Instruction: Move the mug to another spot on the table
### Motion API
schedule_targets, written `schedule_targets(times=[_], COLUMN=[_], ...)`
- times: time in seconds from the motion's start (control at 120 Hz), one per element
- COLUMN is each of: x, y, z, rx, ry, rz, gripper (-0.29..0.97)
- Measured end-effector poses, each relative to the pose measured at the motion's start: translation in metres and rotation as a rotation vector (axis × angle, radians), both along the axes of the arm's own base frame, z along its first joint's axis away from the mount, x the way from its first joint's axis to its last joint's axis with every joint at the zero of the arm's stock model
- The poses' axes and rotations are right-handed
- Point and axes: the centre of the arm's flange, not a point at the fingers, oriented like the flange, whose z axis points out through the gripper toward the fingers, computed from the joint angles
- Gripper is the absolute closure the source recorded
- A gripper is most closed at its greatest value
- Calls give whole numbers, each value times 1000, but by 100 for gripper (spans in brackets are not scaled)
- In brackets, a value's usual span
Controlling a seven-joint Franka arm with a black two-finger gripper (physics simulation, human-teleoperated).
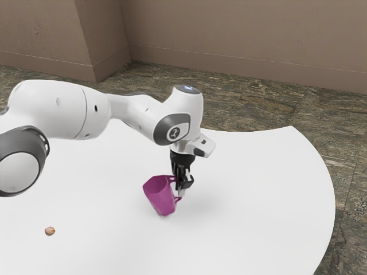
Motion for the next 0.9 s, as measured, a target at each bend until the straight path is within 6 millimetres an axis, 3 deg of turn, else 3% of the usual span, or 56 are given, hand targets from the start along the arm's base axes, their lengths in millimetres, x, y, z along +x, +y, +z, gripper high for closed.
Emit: schedule_targets(times=[0.292, 0.633, 0.9], x=[8, 45, 52], y=[-1, 51, 61], z=[28, 71, 93], rx=[106, 193, 184], ry=[-5, -15, -24], rz=[-13, 49, 45], gripper=[73, 73, 73])
